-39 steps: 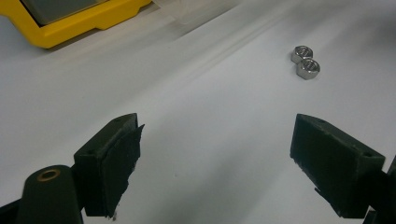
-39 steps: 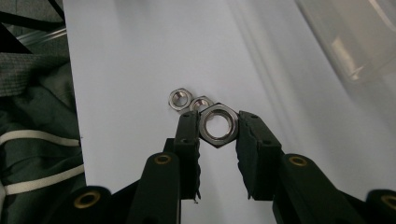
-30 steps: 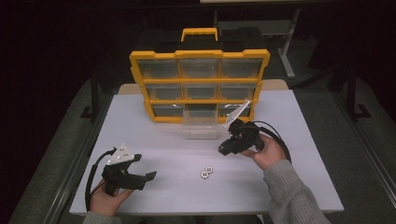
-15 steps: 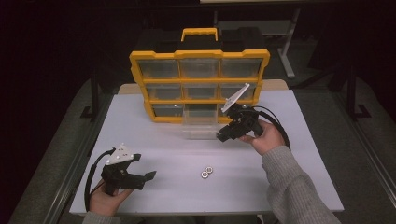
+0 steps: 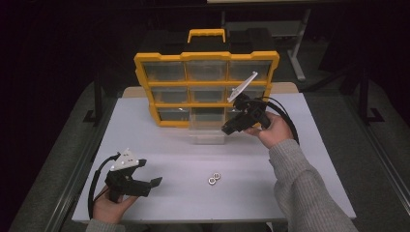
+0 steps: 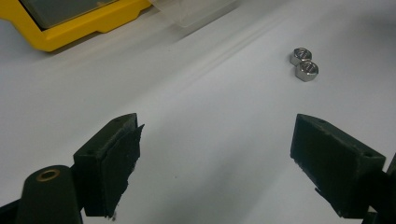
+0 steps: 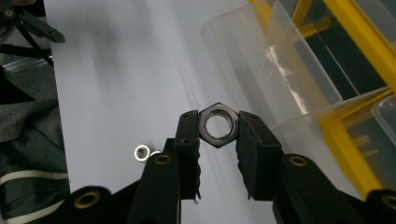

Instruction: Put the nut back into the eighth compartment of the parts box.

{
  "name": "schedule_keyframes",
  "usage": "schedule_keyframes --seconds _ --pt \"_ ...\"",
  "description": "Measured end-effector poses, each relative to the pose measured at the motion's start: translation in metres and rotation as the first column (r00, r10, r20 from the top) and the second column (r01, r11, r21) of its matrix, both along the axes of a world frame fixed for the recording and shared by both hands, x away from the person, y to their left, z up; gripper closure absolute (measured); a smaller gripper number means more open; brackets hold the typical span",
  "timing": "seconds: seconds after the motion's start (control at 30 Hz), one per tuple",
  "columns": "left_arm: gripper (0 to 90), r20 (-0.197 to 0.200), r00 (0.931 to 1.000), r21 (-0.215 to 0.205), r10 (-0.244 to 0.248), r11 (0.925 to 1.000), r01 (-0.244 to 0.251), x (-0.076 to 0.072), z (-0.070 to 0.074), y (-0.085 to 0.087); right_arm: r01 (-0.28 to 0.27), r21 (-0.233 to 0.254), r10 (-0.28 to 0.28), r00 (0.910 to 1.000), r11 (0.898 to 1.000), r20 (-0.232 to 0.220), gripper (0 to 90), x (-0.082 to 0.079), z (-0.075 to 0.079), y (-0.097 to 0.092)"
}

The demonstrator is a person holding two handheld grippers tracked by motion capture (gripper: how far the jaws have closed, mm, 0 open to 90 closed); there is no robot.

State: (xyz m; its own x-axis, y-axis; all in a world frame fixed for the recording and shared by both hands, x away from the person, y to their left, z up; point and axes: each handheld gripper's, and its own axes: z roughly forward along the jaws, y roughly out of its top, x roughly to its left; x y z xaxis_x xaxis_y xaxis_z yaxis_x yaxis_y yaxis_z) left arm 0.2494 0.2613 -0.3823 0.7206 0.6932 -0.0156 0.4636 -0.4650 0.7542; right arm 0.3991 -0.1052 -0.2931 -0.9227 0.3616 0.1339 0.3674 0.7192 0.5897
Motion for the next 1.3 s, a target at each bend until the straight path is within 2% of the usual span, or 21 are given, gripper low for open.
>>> schedule_keyframes --seconds 0.33,0.7,0.73,0.83,1.3 --pt "15.5 0.0 1.0 -0.011 0.005 0.9999 -0.005 0.0 0.0 0.002 0.024 -0.006 -0.024 0.9997 1.0 0.011 69.1 0.013 0.015 0.007" --pt "15.4 -0.001 1.0 -0.012 0.006 0.9999 -0.006 0.0 0.001 0.003 0.034 -0.018 -0.034 0.9993 0.999 0.016 69.1 0.03 0.021 0.022" --pt "15.4 -0.004 0.9999 -0.028 0.016 0.9995 -0.016 -0.001 0.0 0.002 0.034 -0.027 -0.034 0.9993 0.999 0.018 69.1 0.032 0.02 0.025" --pt "15.4 -0.001 0.9999 -0.036 0.017 0.9992 -0.017 -0.001 0.0 0.002 0.038 -0.03 -0.038 0.9992 0.999 0.015 69.1 0.034 0.02 0.028" --pt "15.4 -0.006 0.9999 -0.02 0.014 0.9997 -0.014 0.0 0.001 0.004 0.038 -0.067 -0.037 0.9993 0.997 0.009 69.1 0.05 -0.003 0.048"
